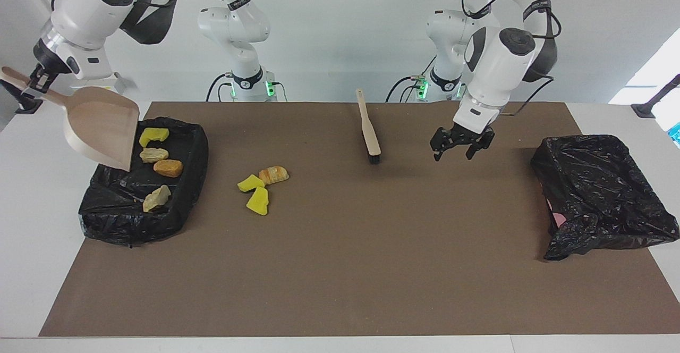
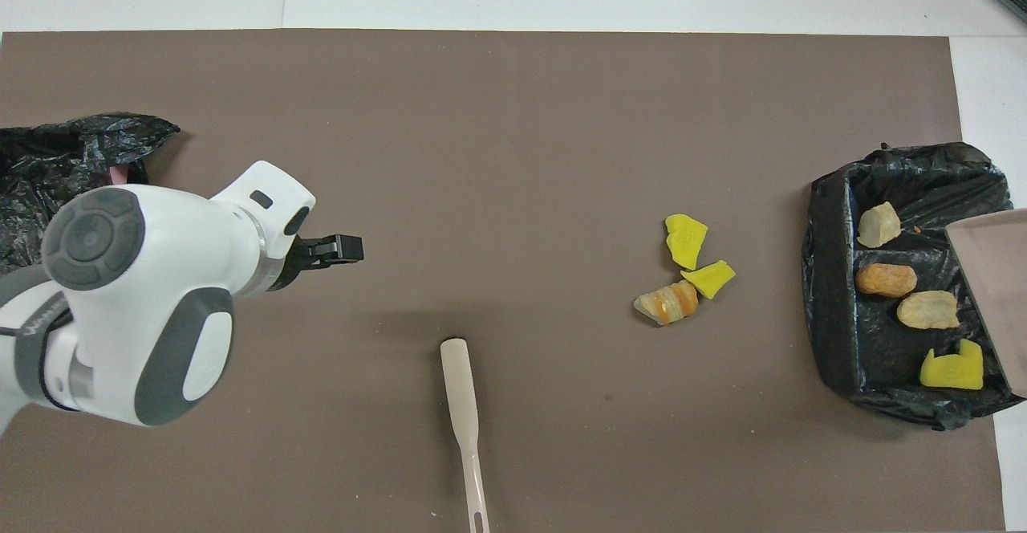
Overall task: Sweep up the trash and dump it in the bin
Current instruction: 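Tip the dustpan into the bag with the right gripper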
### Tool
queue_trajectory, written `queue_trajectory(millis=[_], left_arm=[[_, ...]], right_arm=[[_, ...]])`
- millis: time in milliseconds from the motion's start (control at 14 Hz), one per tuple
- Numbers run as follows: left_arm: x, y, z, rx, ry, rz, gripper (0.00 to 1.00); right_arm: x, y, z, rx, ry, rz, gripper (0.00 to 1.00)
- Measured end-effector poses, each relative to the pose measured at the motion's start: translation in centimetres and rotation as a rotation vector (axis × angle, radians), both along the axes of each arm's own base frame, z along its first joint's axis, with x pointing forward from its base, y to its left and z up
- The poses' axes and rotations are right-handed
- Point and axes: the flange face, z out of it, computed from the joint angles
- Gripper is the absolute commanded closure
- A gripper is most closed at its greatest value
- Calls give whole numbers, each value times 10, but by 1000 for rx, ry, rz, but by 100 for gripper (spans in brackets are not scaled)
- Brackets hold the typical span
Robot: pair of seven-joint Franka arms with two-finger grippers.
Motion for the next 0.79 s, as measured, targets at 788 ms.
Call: queue_trajectory(millis=[788], left_arm=[[16, 103, 89, 38, 80, -125, 0]], right_arm=[[21, 169, -34, 566, -387, -457, 100]])
